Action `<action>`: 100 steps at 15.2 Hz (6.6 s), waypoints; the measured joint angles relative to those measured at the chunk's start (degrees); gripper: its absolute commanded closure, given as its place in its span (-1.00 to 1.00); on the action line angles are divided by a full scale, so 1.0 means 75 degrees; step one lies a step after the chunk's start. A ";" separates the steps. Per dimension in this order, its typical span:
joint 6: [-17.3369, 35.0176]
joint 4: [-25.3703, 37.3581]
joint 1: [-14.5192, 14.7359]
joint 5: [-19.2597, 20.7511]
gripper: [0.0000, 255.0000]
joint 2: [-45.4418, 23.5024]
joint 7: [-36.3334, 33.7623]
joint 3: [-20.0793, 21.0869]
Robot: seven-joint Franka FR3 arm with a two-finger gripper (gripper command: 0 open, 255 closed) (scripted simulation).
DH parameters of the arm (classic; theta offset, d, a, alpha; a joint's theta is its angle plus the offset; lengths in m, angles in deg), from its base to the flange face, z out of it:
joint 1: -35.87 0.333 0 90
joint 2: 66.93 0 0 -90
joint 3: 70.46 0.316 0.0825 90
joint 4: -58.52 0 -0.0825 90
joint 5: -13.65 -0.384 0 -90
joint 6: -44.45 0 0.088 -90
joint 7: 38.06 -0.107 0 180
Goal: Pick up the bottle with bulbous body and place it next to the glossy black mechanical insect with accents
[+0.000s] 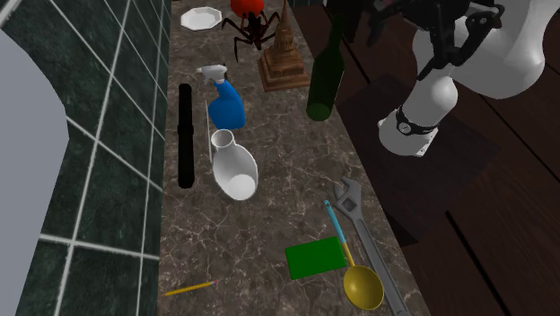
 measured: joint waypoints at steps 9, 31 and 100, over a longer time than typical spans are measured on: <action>0.1258 0.0527 -0.0076 0.0180 -1.00 -0.1775 0.0495 -0.0563; 0.3116 0.4035 -0.0366 -0.0689 -1.00 -0.7223 0.2179 -0.1572; -0.0442 0.7246 -0.1043 -0.0579 1.00 -0.6818 0.3423 -0.2086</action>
